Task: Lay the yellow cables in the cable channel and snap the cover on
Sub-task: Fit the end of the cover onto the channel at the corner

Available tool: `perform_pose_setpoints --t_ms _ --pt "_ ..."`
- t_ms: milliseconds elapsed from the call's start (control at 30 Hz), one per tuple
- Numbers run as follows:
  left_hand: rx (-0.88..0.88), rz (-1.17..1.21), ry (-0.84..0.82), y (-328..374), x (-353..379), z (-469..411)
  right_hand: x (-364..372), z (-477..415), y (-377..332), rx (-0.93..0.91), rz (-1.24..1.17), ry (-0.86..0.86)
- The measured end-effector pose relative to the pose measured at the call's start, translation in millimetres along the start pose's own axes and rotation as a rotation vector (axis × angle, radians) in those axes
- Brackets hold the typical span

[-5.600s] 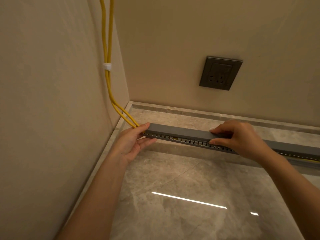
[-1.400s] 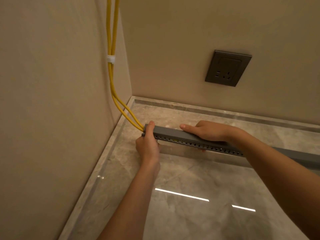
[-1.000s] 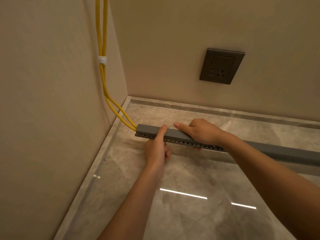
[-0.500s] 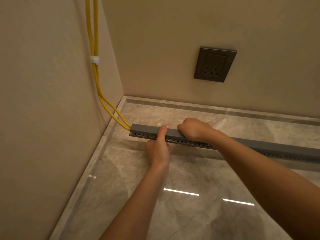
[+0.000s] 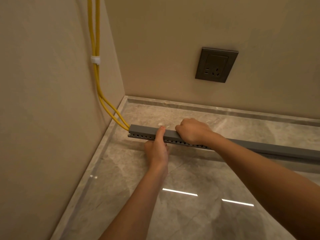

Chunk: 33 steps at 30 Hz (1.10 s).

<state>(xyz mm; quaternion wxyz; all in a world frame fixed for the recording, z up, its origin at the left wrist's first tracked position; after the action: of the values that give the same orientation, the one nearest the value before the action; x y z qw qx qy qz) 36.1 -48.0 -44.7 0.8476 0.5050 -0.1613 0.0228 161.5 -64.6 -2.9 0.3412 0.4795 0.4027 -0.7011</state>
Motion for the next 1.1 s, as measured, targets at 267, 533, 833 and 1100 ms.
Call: perform_pose_setpoints --t_ms 267,533,833,1100 --pt "-0.001 -0.068 0.013 1 1 0 1 10 3 0.043 -0.148 -0.111" --pt "-0.013 -0.107 0.073 2 1 -3 -3 29 -12 -0.235 0.180 0.132" --pt "-0.017 -0.140 0.139 6 2 -3 -1 67 -17 -0.413 0.339 0.652" --pt "-0.093 -0.117 0.112 6 5 -4 2 86 14 -0.421 0.290 0.931"
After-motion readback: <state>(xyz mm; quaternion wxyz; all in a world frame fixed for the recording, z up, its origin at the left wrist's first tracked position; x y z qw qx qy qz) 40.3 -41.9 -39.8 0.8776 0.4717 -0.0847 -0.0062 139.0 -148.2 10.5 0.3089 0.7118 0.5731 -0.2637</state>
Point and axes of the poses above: each hand's wrist, its own z-axis away from the middle knuckle, its own x-axis out of the palm, y = z × x, the point moved 4 cm from there along -z, towards the middle knuckle
